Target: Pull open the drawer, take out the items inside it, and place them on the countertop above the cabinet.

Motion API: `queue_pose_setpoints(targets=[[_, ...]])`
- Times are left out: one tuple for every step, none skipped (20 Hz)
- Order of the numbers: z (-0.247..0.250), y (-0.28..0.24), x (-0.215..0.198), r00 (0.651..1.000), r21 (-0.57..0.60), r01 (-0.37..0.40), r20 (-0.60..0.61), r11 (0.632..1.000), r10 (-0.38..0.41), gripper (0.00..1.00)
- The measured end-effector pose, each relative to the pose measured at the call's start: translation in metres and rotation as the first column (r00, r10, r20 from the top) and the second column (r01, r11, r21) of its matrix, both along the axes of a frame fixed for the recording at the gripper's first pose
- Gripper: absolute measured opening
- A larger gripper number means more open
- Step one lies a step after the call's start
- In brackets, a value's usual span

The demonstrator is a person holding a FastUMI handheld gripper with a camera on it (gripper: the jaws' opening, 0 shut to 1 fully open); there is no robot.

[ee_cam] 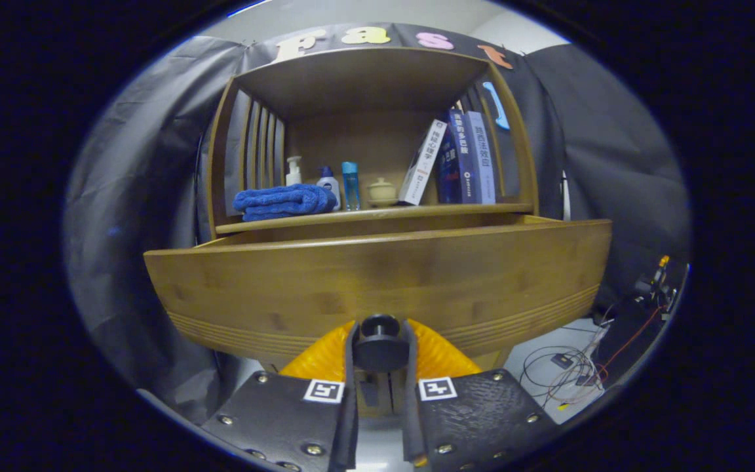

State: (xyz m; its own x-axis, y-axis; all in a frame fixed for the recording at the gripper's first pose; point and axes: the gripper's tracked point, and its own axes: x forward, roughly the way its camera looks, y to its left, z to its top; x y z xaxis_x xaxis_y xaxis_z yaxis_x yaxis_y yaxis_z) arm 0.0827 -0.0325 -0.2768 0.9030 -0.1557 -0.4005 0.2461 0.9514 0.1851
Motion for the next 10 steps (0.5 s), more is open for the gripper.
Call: queue_pose_setpoints(targets=[[0.002, 0.002, -0.01, 1.0, -0.007, 0.0, 0.0, 1.0, 0.0, 0.27], [0.004, 0.005, -0.019, 1.0, -0.018, -0.004, 0.0, 1.0, 0.004, 0.27], [0.006, 0.006, -0.027, 1.0, -0.019, -0.012, 0.0, 1.0, 0.012, 0.27], [0.007, 0.007, -0.037, 1.0, -0.006, -0.008, -0.005, 1.0, 0.008, 0.27], [0.008, 0.009, -0.047, 1.0, 0.008, -0.006, -0.006, 1.0, 0.006, 0.27], [0.009, 0.011, -0.055, 1.0, 0.0, -0.002, -0.008, 1.0, 0.002, 0.27], [0.009, 0.013, -0.061, 1.0, -0.021, 0.001, -0.015, 1.0, -0.001, 0.27], [0.008, 0.014, -0.062, 1.0, -0.038, -0.007, -0.028, 0.999, 0.006, 0.27], [0.006, 0.014, -0.063, 0.999, -0.017, -0.014, -0.049, 1.0, 0.013, 0.27], [0.007, 0.017, -0.065, 0.999, 0.039, -0.021, -0.049, 0.999, 0.023, 0.34]])
